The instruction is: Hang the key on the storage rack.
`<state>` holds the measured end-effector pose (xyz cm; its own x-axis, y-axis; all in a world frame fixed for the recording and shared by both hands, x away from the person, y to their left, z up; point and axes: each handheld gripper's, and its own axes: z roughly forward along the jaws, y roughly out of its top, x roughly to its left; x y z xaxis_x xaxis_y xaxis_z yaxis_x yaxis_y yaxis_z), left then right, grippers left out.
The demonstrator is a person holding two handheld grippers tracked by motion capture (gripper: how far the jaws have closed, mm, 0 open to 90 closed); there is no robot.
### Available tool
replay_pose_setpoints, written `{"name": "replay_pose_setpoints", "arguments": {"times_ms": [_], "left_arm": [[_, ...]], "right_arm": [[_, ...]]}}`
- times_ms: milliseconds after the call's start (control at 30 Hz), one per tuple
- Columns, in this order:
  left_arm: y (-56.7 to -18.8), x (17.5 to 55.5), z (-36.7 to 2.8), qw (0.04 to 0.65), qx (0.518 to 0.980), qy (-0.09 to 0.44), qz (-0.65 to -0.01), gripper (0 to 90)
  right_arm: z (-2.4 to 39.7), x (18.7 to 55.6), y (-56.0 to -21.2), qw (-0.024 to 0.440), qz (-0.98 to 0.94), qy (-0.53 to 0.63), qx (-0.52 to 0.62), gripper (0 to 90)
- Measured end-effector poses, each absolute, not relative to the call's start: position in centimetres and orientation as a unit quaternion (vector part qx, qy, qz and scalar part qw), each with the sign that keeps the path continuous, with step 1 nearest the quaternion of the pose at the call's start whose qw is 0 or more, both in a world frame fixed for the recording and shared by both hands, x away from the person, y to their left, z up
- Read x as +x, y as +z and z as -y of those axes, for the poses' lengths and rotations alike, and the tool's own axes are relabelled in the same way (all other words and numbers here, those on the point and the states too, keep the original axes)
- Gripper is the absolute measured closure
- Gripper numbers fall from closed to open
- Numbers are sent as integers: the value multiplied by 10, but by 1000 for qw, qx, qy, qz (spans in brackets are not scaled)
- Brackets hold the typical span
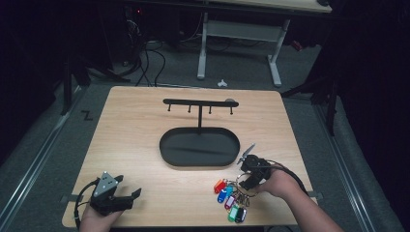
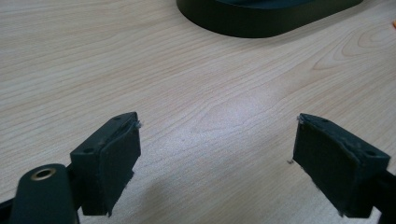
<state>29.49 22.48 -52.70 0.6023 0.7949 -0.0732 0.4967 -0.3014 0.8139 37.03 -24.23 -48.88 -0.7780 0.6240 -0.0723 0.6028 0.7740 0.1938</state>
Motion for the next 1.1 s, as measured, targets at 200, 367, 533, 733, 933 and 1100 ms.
{"name": "replay_pose_setpoints", "arguments": {"times_ms": [200,367,533,733,933,1100], "left_arm": [[-527,295,-224,426,788,174,-408,155],[-527,295,-225,427,788,174,-408,155],[-527,295,-224,427,788,174,-407,155],[-527,295,-224,427,789,173,-407,155],[-527,295,-224,426,790,173,-406,155],[-527,295,-224,427,789,173,-406,155]], "right_arm": [[237,381,-489,57,-944,57,318,412],[235,386,-490,51,-946,49,318,452],[237,387,-490,38,-944,51,325,520],[238,386,-489,28,-939,50,340,651],[241,384,-488,28,-939,42,339,856],[246,383,-488,30,-932,34,360,858]]}}
